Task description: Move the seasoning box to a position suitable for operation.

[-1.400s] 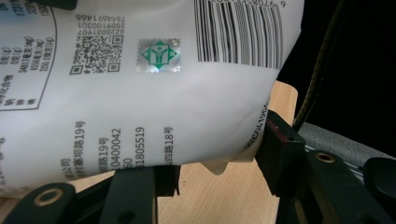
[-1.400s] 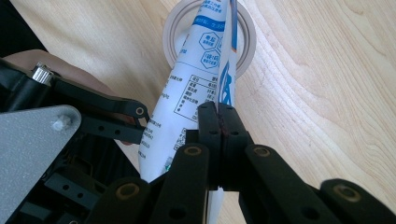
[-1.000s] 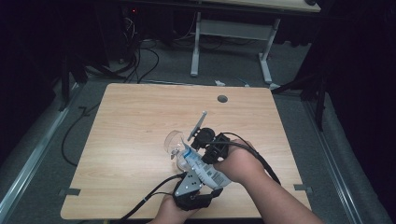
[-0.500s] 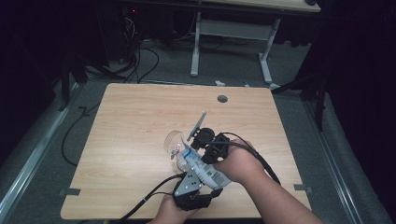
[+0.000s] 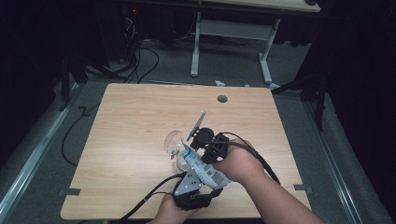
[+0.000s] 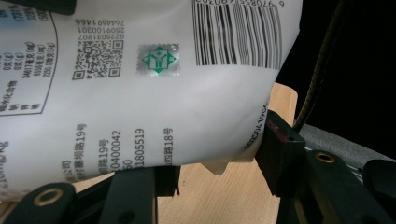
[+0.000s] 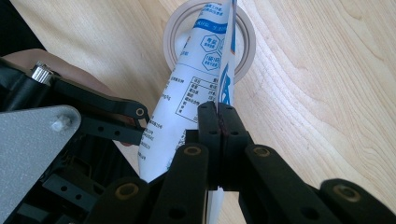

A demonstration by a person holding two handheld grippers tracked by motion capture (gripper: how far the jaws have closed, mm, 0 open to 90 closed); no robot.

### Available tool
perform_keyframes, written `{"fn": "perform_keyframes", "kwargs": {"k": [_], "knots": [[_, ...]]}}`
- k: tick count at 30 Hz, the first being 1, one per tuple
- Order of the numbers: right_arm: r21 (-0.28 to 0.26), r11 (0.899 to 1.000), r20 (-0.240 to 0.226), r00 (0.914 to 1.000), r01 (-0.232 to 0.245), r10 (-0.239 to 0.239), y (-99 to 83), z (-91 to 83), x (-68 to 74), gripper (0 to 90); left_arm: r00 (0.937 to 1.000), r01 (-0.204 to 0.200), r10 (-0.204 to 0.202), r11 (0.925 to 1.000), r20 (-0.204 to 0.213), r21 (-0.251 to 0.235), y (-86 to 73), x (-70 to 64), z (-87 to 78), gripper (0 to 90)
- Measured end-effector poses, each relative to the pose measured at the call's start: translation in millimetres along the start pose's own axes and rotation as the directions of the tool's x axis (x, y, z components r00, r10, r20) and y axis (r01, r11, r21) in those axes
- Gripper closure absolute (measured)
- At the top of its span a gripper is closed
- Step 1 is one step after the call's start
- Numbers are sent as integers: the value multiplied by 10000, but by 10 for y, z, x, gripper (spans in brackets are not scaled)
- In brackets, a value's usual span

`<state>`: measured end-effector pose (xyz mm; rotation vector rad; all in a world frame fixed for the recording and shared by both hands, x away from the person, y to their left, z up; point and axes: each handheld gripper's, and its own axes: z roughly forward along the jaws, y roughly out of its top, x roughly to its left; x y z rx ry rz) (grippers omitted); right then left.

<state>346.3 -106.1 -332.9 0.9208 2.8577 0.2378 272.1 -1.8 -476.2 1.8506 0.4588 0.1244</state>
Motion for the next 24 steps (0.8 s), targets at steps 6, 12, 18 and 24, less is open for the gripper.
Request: {"fn": "perform_keyframes", "kwargs": {"k": [6, 12, 18, 24], "knots": [[-6, 10000, 8, 10000, -26, 26, 10, -3, 2, 900, 10000, 41, -41, 10000, -21, -37, 3, 4, -6, 551], [-37, 10000, 15, 10000, 20, -20, 17, -6, -2, 900, 10000, 43, -43, 10000, -18, -41, 6, 7, -13, 551], [-53, 10000, 25, 10000, 26, -25, 18, -5, 1, 900, 10000, 44, -44, 10000, -18, -55, 5, 4, -13, 551], [-48, 10000, 29, 10000, -3, 3, 17, -12, 5, 900, 10000, 43, -43, 9999, -22, -91, 7, 4, -16, 550]]}}
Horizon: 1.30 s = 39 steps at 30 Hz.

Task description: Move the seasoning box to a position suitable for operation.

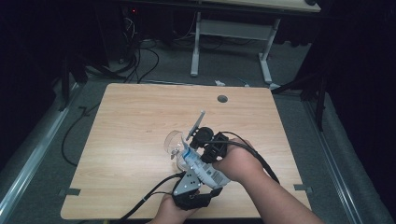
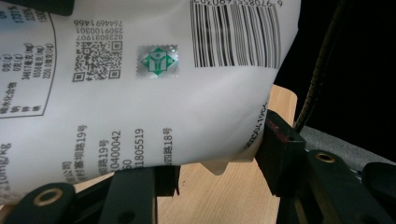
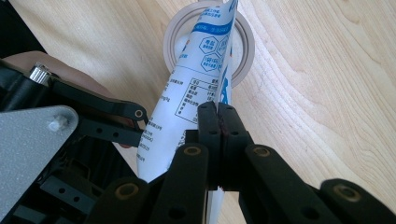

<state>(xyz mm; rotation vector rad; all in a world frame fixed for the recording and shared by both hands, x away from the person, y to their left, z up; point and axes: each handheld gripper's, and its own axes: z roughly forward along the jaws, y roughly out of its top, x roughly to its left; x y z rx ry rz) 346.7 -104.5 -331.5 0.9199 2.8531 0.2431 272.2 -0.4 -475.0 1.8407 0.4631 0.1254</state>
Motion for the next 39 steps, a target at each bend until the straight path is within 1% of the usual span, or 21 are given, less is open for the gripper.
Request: {"fn": "perform_keyframes", "kwargs": {"k": [14, 24, 30, 34, 39], "knots": [[90, 9998, 71, 9998, 160, -160, 24, -10, 8, 900, 10000, 14, -15, 10000, -23, -84, 3, 1, -9, 550], [18, 9999, 46, 9999, 141, -141, 19, -7, 12, 900, 10000, 33, -33, 9999, 3, -101, 5, 2, -6, 550], [70, 9997, 80, 9997, 223, -224, 43, -13, 17, 900, 10000, 80, -80, 9998, -16, -158, 11, 8, -15, 550], [127, 9997, 98, 9998, 191, -193, 52, -17, 24, 900, 10000, 86, -86, 9998, 0, -173, 14, 10, -20, 550], [79, 9997, 90, 9997, 227, -228, 59, -11, 26, 900, 10000, 99, -99, 9998, 1, -186, 17, 13, -24, 550]]}}
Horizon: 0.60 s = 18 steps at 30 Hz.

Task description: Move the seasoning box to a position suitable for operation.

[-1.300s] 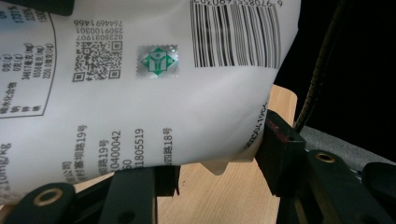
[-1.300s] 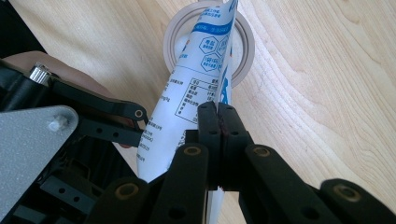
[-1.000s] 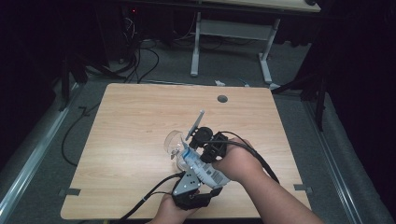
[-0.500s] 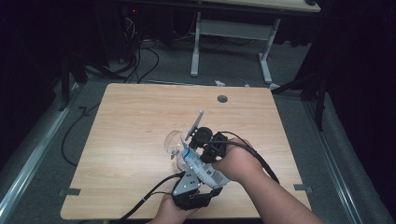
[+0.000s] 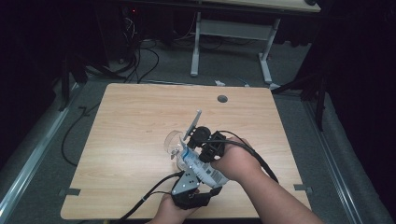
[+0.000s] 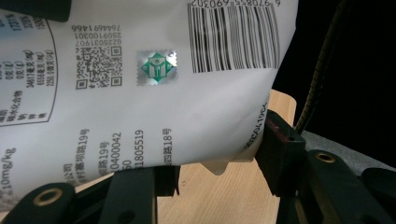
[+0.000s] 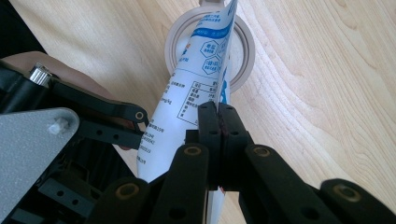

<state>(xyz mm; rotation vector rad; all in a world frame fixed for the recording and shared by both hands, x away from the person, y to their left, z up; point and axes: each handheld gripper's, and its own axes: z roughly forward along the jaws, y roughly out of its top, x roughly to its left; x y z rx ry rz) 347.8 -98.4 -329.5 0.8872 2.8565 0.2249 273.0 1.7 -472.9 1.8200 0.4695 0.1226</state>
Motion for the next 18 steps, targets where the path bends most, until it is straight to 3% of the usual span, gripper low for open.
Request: {"fn": "perform_keyframes", "kwargs": {"k": [18], "knots": [[-41, 10000, 8, 10000, 56, -56, 2, -12, 6, 900, 10000, -79, 78, 10000, -20, -38, 3, -1, -8, 551]]}}
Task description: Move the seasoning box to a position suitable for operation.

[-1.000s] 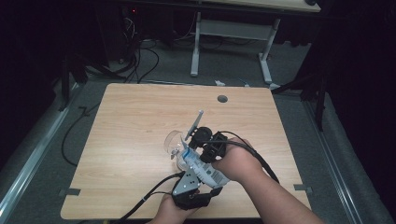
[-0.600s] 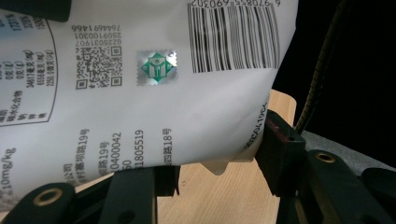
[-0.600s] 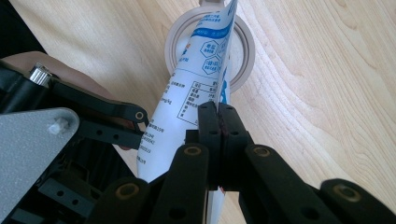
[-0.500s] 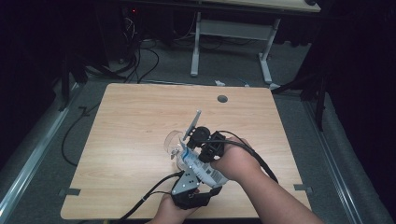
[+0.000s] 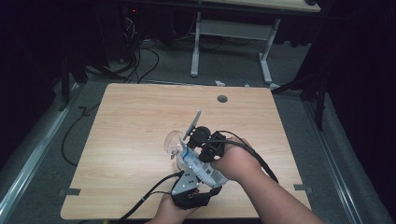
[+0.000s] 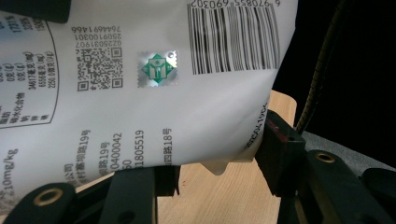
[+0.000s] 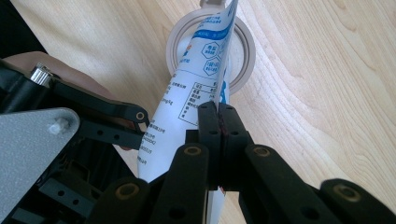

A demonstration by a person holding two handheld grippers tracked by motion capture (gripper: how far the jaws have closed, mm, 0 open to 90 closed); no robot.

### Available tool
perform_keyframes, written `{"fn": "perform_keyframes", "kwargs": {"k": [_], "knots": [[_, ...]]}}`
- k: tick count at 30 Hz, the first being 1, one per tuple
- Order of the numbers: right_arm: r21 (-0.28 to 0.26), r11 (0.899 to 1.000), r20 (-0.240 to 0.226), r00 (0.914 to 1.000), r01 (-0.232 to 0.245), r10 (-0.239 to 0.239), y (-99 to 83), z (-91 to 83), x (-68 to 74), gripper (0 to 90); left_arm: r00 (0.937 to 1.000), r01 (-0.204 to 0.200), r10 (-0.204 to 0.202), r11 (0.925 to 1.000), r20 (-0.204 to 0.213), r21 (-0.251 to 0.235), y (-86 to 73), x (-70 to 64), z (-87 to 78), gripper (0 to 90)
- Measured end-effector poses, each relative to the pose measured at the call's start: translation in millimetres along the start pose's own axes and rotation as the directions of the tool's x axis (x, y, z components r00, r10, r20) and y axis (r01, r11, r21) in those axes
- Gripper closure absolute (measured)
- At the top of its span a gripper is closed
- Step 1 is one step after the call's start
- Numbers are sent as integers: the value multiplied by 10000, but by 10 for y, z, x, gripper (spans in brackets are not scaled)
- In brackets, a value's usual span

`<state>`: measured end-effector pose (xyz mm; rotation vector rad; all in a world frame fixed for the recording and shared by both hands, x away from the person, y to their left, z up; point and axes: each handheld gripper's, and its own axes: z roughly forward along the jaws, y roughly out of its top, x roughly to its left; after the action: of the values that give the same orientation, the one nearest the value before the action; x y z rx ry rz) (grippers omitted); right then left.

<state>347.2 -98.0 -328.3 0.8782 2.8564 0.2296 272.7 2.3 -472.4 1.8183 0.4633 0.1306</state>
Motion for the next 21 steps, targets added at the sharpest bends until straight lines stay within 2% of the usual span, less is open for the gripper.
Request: {"fn": "perform_keyframes", "kwargs": {"k": [21], "knots": [[-25, 10000, 35, 10000, -32, 32, -7, -8, 0, 900, 10000, -29, 29, 10000, -11, -15, 1, -2, -2, 552]]}}
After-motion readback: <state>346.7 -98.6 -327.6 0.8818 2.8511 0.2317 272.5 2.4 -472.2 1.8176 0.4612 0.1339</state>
